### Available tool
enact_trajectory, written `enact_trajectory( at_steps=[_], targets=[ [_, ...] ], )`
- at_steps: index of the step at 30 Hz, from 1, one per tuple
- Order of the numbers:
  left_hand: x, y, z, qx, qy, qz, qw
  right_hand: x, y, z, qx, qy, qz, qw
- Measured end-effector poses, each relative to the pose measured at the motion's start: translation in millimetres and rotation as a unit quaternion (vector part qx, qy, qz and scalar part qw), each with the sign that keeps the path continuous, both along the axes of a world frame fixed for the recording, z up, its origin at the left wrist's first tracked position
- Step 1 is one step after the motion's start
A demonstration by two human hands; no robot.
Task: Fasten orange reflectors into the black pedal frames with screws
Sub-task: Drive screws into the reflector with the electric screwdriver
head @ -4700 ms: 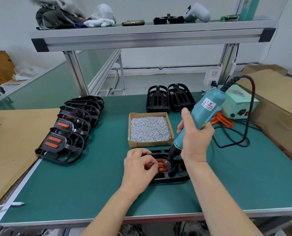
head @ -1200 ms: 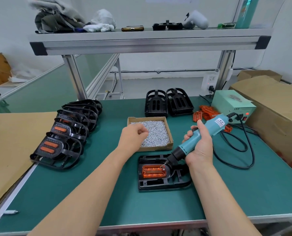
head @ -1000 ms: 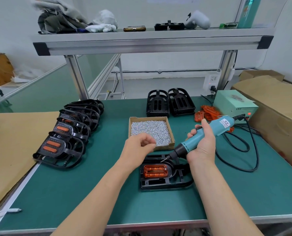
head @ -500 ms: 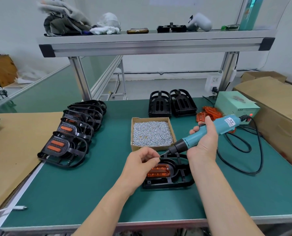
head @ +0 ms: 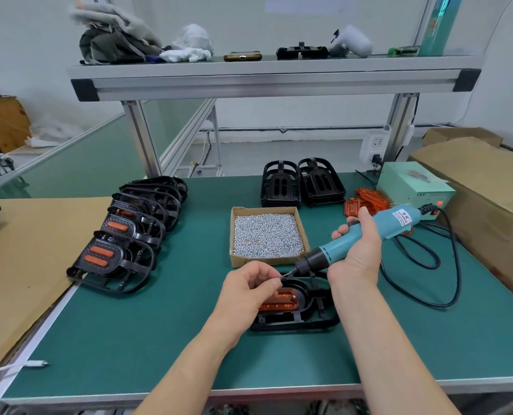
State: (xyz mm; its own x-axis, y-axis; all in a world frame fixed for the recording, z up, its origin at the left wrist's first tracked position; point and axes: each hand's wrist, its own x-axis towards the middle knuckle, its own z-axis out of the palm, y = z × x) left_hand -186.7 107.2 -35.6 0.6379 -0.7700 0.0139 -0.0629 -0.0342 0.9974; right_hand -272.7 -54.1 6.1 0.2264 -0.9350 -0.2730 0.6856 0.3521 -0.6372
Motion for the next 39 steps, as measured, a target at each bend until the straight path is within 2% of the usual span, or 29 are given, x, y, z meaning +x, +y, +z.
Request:
enact_trajectory(
  at_steps=[11, 15, 19, 23, 26, 30, 32, 36, 39],
  targets=[
    [-5, -3, -3, 0.012, -0.037, 0.039, 0.998, 2, 2, -2, -0.002, -0.006, -0.013, 1.0],
    [-14, -5, -7, 0.011, -0.162, 0.106, 0.981, 4, 5, -2, -0.004, 0.0, -0.026, 1.0],
    [-17, -5, -12, -0.019, -0.328, 0.155, 0.932, 6, 6, -1, -0.004, 0.012, -0.045, 0.999],
    [-15, -4, -16, -0.025, -0.403, 0.149, 0.903, 7, 8, 0, -0.001, 0.023, -0.046, 0.999],
    [-11, -2, -18, -0.02, -0.401, 0.136, 0.906, 9, 9, 1, -0.001, 0.017, -0.042, 0.999],
    [-6, 8, -22, -0.002, -0.301, 0.101, 0.948, 13, 13, 1, -0.017, 0.015, -0.037, 0.999],
    [0, 14, -25, 0.035, -0.281, 0.079, 0.956, 15, 15, 1, -0.034, 0.018, -0.033, 0.999],
    [13, 25, -31, 0.131, -0.351, -0.013, 0.927, 21, 20, 2, -0.071, 0.024, -0.028, 0.997],
    [15, 24, -34, 0.144, -0.369, -0.035, 0.917, 25, 27, 2, -0.11, 0.037, -0.011, 0.993]
  ],
)
